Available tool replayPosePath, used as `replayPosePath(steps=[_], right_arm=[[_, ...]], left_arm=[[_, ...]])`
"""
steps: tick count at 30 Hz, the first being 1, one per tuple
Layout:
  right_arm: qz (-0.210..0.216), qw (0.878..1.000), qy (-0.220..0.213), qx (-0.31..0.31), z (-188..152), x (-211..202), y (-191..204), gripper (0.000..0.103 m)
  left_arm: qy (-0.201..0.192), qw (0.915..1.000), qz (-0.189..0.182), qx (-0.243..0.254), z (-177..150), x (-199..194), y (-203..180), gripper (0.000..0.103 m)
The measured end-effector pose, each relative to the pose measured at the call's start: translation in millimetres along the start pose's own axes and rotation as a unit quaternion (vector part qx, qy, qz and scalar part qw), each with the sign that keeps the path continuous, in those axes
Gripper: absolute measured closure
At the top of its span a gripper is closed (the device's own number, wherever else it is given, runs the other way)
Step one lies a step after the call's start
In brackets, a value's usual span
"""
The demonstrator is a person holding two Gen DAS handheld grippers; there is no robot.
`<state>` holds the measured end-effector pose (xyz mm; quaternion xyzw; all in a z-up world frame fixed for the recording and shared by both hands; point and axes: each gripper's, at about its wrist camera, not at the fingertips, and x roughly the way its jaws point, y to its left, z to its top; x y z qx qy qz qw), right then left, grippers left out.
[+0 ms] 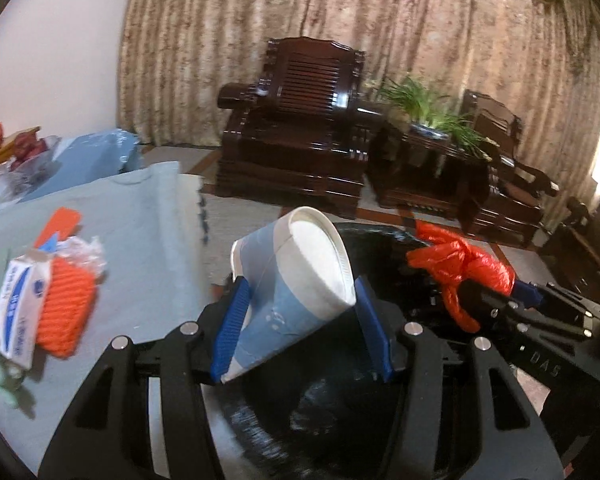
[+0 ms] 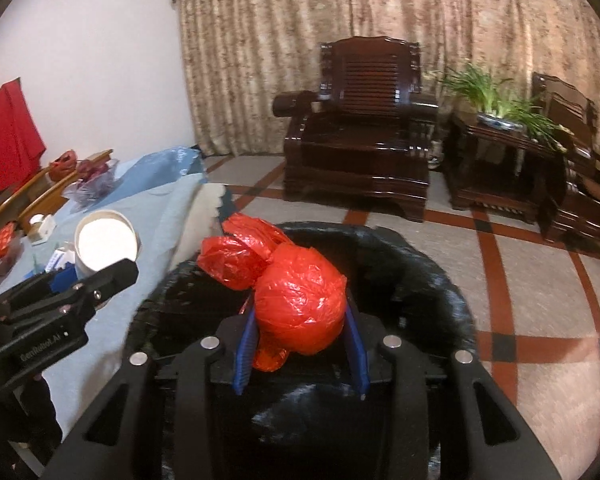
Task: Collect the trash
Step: 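Carry the red bag and paper cup over the bin and release both, then grasp the green rubber glove with the left gripper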
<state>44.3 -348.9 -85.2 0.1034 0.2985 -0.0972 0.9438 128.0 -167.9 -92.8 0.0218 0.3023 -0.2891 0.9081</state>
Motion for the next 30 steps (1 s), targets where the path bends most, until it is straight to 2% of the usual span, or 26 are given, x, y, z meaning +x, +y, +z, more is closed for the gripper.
replayPosePath(steps=[5,7,8,10,11,15,22,30], right_arm=[[-0.020,1.000,0.009,0.011,-9,2,-16,0.058],[-0.030,0.999,0.011,0.013,-13,1,-19,0.035],[-0.035,0.999,0.009,0.014,-13,1,-20,0.031],[-0.044,0.999,0.002,0.014,-15,-1,-22,0.014],[-0.046,0.999,0.000,0.014,-14,-1,-22,0.011],[-0.040,0.999,-0.012,0.014,-10,-3,-15,0.006],[-0.003,1.000,-0.023,-0.006,-1,-4,21,0.006],[0.065,0.996,-0.036,-0.043,11,3,93,0.006]], left_arm=[[0.011,0.9997,-0.020,0.008,-2,13,-14,0.037],[0.012,0.9996,-0.023,0.011,-4,15,-14,0.028],[0.011,0.9997,-0.020,0.011,-4,14,-13,0.025],[0.010,0.9998,-0.018,0.006,-5,12,-10,0.021],[0.007,0.9999,-0.013,0.003,-5,10,-7,0.018],[-0.006,0.9999,0.010,-0.004,-3,-6,12,0.012],[-0.035,0.9962,0.071,-0.036,0,-50,64,0.011],[-0.051,0.9798,0.182,-0.066,-14,-106,136,0.011]])
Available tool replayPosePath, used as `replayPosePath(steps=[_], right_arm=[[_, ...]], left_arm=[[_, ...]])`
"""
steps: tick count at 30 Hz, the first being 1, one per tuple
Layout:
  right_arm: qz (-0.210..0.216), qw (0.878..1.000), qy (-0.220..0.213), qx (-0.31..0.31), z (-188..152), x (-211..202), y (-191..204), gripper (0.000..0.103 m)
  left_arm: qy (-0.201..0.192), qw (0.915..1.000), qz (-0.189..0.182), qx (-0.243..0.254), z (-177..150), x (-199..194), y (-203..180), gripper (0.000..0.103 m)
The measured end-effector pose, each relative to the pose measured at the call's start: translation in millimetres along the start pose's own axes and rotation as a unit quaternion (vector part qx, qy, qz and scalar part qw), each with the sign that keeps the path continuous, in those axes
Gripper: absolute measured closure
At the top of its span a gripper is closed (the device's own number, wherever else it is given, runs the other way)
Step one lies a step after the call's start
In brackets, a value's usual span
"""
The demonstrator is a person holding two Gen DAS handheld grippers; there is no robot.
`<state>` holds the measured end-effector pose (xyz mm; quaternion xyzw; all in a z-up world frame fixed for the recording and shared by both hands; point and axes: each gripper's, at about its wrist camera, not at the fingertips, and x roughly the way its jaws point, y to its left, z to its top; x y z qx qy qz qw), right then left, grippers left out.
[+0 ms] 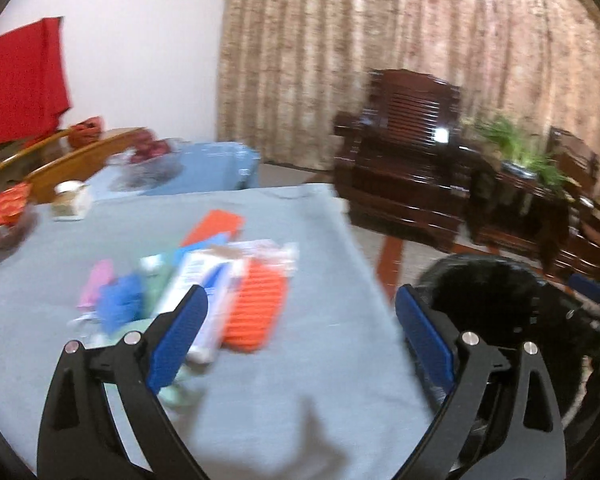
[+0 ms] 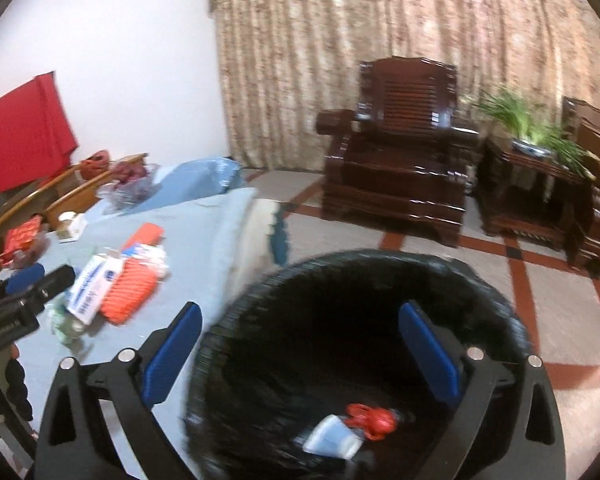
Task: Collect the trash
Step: 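Grasp the green rubber glove with the left gripper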
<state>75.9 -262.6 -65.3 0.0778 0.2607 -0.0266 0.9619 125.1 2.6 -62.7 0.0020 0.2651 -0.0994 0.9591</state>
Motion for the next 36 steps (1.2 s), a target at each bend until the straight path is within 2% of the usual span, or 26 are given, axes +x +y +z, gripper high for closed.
replayPosePath(steps=[4,10,16,25,26,29,33,36], right_arm=[[0.035,0.999,-0.009,-0.024,6,11,39,0.006],[0.084,0.995,-0.007,-0.050,7,34,95,0.006],[0.102,0.992,0.007,-0.075,-3,58,133,0.006],[0.105,0.990,0.040,-0.085,-22,82,147,0.006],[0.105,0.990,0.042,-0.086,-22,83,148,0.006],[0.105,0.990,0.046,-0.087,-24,87,149,0.006],[0.109,0.989,0.049,-0.089,-23,91,155,0.006],[0.117,0.987,0.047,-0.098,-23,91,165,0.006]], left_arm=[[0.001,0.9985,0.052,-0.016,-6,-8,42,0.011],[0.017,0.9947,0.096,-0.033,-22,-6,86,0.011],[0.045,0.9915,0.112,-0.048,-40,12,103,0.011],[0.082,0.9883,0.113,-0.061,-59,42,113,0.011],[0.084,0.9879,0.114,-0.064,-59,44,115,0.013],[0.099,0.9866,0.109,-0.069,-63,52,119,0.032],[0.117,0.9864,0.079,-0.085,-68,56,125,0.053],[0.117,0.9867,0.073,-0.087,-70,53,127,0.061]])
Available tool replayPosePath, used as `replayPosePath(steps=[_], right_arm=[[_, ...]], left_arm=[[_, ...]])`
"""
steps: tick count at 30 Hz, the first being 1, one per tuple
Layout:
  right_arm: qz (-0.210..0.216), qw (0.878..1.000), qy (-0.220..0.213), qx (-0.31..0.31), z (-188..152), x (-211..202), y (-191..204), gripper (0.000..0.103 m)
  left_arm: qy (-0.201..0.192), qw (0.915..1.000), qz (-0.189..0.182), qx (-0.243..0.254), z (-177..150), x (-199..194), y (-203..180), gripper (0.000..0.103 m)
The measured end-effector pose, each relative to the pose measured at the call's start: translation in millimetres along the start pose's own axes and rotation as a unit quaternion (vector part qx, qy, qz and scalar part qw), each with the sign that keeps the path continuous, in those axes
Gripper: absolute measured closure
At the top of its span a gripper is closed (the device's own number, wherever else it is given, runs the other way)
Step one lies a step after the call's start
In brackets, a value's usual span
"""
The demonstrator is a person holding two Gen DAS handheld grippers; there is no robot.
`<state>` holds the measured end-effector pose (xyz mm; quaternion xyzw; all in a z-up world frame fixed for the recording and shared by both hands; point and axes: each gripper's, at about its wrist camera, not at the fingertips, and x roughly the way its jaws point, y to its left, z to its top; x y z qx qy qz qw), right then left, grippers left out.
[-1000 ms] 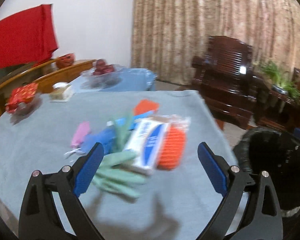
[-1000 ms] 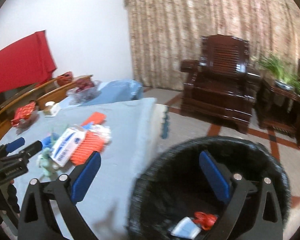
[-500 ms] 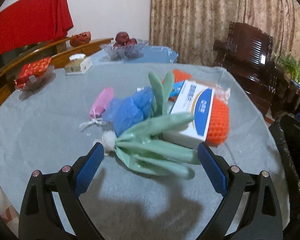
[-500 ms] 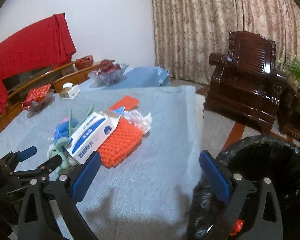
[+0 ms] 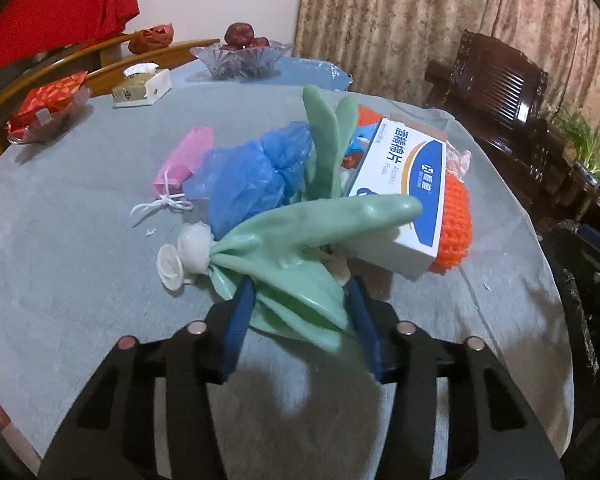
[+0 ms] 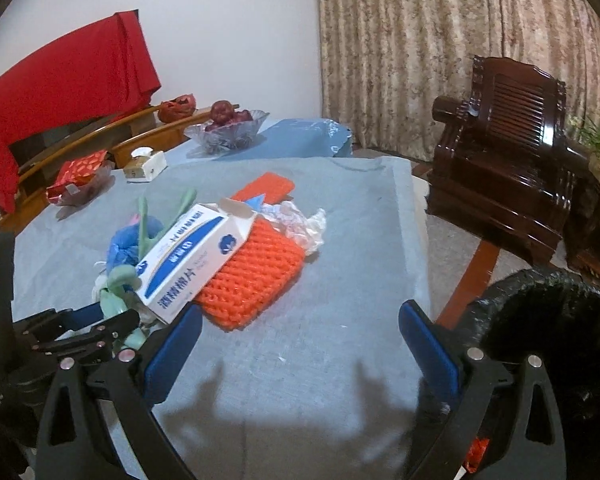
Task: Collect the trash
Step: 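Grasp the green rubber glove with the left gripper, then grasp the white alcohol-pad box with the right gripper and lift it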
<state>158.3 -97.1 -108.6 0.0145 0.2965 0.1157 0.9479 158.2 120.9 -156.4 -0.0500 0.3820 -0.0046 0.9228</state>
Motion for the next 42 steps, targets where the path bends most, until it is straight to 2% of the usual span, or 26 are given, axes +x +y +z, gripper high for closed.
replayPosePath(steps=[2,4,10,15,21,26,31,34,39,42], right_arm=[[0.007,1.000,-0.001,-0.005,2,1,7,0.006],[0.015,1.000,-0.001,-0.009,3,4,15,0.006],[0.041,0.999,0.007,-0.021,5,17,48,0.006],[0.055,0.998,0.020,-0.032,5,35,73,0.007],[0.036,0.998,0.038,-0.047,7,58,83,0.007],[-0.001,0.998,0.044,-0.054,4,57,69,0.007],[-0.032,0.998,0.043,-0.033,8,52,42,0.007],[-0.010,0.999,0.031,-0.022,12,47,44,0.007],[0.035,0.999,0.024,-0.025,14,49,71,0.007],[0.031,0.998,0.026,-0.043,15,56,89,0.007]], left_arm=[[-0.005,0.9999,-0.001,-0.010,-1,-5,6,0.072],[-0.011,0.9997,-0.006,-0.021,0,-10,15,0.079],[-0.032,0.9991,-0.001,-0.029,1,-26,32,0.089],[-0.035,0.9990,-0.002,-0.028,-2,-30,38,0.089],[-0.034,0.9989,-0.012,-0.029,-4,-25,38,0.089],[-0.031,0.9989,-0.020,-0.028,-3,-21,37,0.089],[-0.029,0.9989,-0.022,-0.029,-6,-19,37,0.089],[-0.029,0.9990,-0.021,-0.029,-6,-18,38,0.089],[-0.037,0.9992,-0.011,-0.013,-3,-20,40,0.089],[-0.039,0.9991,-0.010,-0.015,0,-18,46,0.089]])
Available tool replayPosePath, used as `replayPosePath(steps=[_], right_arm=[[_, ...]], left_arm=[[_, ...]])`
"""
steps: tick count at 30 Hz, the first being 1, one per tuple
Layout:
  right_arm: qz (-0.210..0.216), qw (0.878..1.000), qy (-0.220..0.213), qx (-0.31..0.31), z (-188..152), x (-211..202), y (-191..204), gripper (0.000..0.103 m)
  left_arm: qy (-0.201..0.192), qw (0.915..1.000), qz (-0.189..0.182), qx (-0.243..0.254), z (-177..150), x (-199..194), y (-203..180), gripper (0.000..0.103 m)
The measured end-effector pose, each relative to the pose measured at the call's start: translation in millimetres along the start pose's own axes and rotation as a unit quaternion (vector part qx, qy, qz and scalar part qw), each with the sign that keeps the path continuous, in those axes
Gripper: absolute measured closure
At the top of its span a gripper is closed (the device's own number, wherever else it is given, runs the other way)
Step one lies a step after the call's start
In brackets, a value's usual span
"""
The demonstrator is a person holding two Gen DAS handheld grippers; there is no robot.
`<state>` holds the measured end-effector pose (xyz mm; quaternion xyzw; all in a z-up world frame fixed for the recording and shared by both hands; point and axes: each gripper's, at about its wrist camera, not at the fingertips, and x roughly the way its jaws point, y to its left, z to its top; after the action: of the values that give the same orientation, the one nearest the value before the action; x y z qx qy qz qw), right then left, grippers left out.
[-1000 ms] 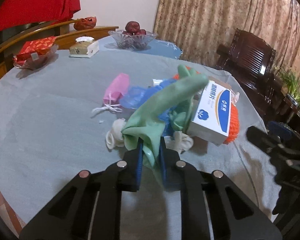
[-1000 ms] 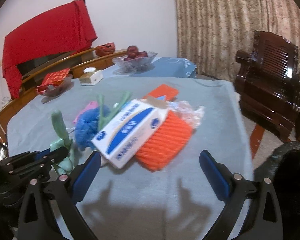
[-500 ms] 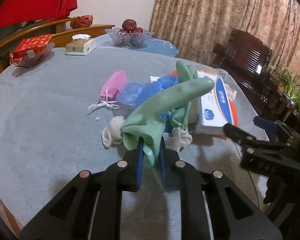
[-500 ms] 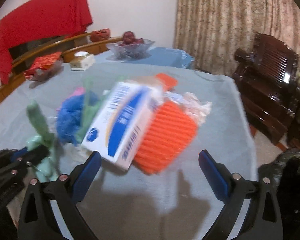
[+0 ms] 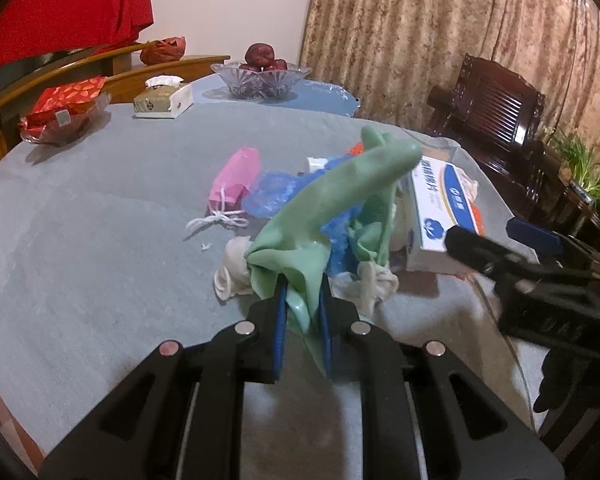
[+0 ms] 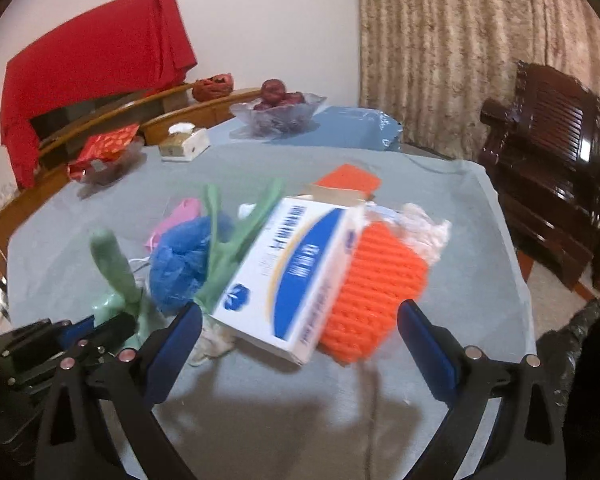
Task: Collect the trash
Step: 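Grasp the white alcohol-pad box with the right gripper and lift it, then carry the box and glove over the bin and release both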
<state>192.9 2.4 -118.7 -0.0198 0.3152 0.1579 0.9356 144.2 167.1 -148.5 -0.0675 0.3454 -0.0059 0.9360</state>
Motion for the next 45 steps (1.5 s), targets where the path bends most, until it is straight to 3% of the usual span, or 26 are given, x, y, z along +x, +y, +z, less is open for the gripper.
replayPosePath(steps=[6,11,15,20,23,26,37,45], right_arm=[[-0.014,1.000,0.021,0.002,3,21,5,0.008],[-0.046,0.999,0.024,0.013,-3,14,-16,0.008],[-0.045,0.998,0.024,0.024,-4,12,-26,0.008],[-0.023,0.999,0.019,0.015,2,20,-18,0.021],[-0.015,1.000,0.022,0.005,6,26,-15,0.042],[-0.002,1.000,0.031,-0.002,7,27,-14,0.045],[0.025,1.000,-0.013,0.013,11,-42,-38,0.046],[0.003,0.999,-0.036,0.026,8,-87,-63,0.046]], left_arm=[[0.000,1.0000,-0.008,-0.003,1,2,2,0.089],[0.005,0.9999,-0.016,-0.002,-2,8,2,0.089],[0.007,0.9998,-0.019,-0.003,-3,13,0,0.089],[0.004,0.9998,-0.017,-0.002,-1,12,0,0.089],[0.002,0.9998,-0.017,-0.003,1,11,0,0.090],[-0.002,0.9998,-0.019,-0.002,3,7,-2,0.090],[-0.042,0.9981,-0.045,-0.008,16,-35,-20,0.092],[-0.062,0.9958,-0.062,0.028,29,-59,-62,0.092]])
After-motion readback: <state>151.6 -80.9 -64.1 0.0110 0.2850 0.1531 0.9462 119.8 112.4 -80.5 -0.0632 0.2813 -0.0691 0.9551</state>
